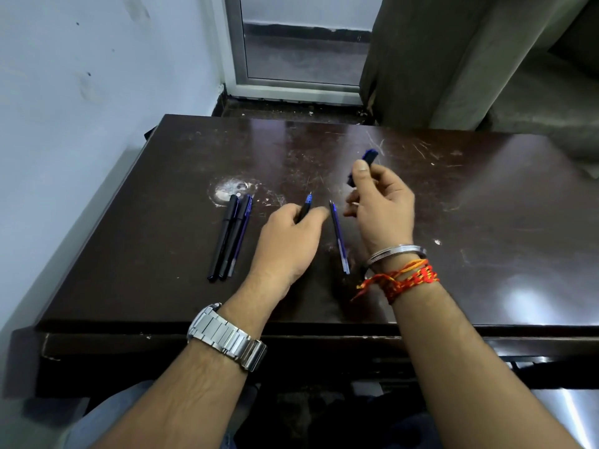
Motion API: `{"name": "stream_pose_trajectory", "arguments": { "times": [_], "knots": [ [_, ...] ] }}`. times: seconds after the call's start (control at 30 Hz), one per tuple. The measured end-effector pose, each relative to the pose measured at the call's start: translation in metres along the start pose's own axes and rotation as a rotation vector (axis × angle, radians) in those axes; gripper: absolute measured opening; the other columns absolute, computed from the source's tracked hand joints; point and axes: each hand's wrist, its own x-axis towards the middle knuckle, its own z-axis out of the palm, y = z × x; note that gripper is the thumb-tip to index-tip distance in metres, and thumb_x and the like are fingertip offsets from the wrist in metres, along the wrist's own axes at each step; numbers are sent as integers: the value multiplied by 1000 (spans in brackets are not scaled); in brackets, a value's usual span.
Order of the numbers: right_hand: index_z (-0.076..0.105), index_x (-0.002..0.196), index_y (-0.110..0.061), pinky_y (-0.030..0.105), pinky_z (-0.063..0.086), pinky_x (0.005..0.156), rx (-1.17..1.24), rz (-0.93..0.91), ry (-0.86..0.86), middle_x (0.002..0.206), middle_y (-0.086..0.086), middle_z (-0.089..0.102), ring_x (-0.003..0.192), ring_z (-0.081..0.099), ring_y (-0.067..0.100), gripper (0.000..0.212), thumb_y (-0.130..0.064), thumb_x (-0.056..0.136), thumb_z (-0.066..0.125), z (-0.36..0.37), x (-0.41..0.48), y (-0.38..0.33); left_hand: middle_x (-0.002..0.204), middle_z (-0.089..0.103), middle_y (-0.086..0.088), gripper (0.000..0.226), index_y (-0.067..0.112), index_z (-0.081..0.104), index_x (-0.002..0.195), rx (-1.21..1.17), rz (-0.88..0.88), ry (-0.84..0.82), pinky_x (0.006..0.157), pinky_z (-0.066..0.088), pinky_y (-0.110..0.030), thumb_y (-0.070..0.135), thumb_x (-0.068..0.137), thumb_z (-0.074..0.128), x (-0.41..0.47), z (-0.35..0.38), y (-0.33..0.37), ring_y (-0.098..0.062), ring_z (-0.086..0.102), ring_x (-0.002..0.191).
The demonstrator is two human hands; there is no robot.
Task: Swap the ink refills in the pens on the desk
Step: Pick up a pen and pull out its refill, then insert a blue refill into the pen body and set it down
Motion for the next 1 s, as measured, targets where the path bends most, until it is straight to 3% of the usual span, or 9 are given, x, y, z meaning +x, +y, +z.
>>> {"name": "stream_pose_trajectory", "arguments": {
  "times": [0.1,0.17,0.27,0.4,0.53,0.67,0.8,1.0],
  "knots": [
    [74,79,-12,33,51,69,-610,-98,-5,71,5,69,70,64,21,27,-36,89,64,-22,9,2,50,44,11,26,14,52,67,-14,-12,54,54,38,-37,34,84,55,5,-3,-3,-19,43,53],
    [73,75,-7,27,45,66,-875,-44,-66,70,11,67,77,65,28,31,-35,85,66,-32,12,5,43,46,14,25,14,61,73,26,30,64,50,46,-32,31,91,56,5,-4,-5,-15,49,42],
    [69,82,-2,21,34,50,-1042,81,-117,73,11,61,70,58,26,30,-33,85,67,-38,18,11,46,58,18,14,27,67,78,23,84,78,52,59,-34,24,91,67,4,-4,-6,-7,58,38],
    [63,78,-3,24,35,59,-1099,88,-78,75,12,58,62,49,24,32,-34,84,65,-36,19,14,62,69,12,17,32,67,78,-23,100,104,55,63,-40,21,82,79,2,-3,-7,-9,69,50],
    [68,73,-12,27,48,69,-899,-172,-54,65,-3,61,68,59,17,31,-40,86,63,-22,7,11,69,74,9,21,30,66,82,-37,148,133,62,63,-43,20,77,84,1,-2,-6,-15,73,60],
    [70,67,-14,29,52,56,-394,54,-255,53,-6,64,50,57,6,34,-45,79,74,-2,-8,12,75,75,3,24,29,63,84,6,248,168,68,63,-39,17,76,82,-1,-3,-4,-10,73,65],
    [67,64,-15,40,55,61,-305,-15,-220,64,14,69,57,58,15,29,-37,77,79,4,-10,15,69,74,8,15,26,69,81,69,277,191,59,57,-22,22,76,83,-3,-5,-2,1,70,61],
    [64,58,-17,37,53,58,-135,121,-131,48,-2,59,46,53,12,30,-35,71,84,3,-8,20,63,72,10,10,25,75,75,178,278,117,57,54,-18,28,74,84,-3,-5,-1,3,67,58]
  ]
}}
